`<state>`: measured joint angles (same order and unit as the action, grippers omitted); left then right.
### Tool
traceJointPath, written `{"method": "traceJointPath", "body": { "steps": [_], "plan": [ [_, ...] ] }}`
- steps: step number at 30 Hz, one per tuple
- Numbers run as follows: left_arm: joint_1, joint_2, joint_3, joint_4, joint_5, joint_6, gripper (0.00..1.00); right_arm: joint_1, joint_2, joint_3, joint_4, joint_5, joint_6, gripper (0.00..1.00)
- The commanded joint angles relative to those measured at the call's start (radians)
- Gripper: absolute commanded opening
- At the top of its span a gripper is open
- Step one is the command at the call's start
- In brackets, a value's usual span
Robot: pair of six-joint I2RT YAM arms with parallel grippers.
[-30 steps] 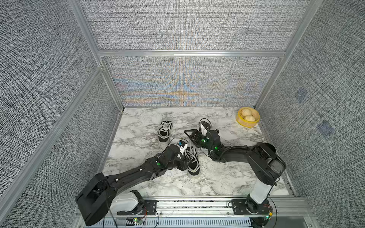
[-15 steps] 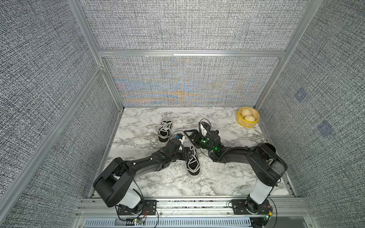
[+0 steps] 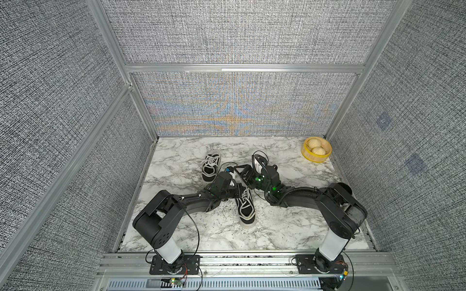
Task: Remove the insole from the shoe
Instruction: Untie the shoelace on the shoe.
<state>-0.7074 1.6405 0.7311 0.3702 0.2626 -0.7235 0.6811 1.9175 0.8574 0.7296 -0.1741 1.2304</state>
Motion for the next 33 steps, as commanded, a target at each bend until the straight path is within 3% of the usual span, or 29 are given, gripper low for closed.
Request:
{"method": "traceJointPath", "body": {
  "steps": [1,11,15,33],
  "plan": [
    [-0.002,-0.024,-0.002,0.063,0.036,0.033,0.0,0.005,0.012,0.03,-0.118,0.076,0.022,0.98],
    [-0.004,-0.089,-0.084,0.178,0.087,0.052,0.0,0.011,0.036,0.122,-0.291,0.221,0.191,0.98],
    [-0.003,-0.137,-0.127,0.218,0.093,0.058,0.0,0.008,0.001,0.146,-0.421,0.351,0.241,0.98],
    [-0.003,-0.312,-0.33,0.166,-0.018,0.039,0.0,-0.172,-0.114,0.026,-0.463,0.455,0.22,0.98]
  ]
}}
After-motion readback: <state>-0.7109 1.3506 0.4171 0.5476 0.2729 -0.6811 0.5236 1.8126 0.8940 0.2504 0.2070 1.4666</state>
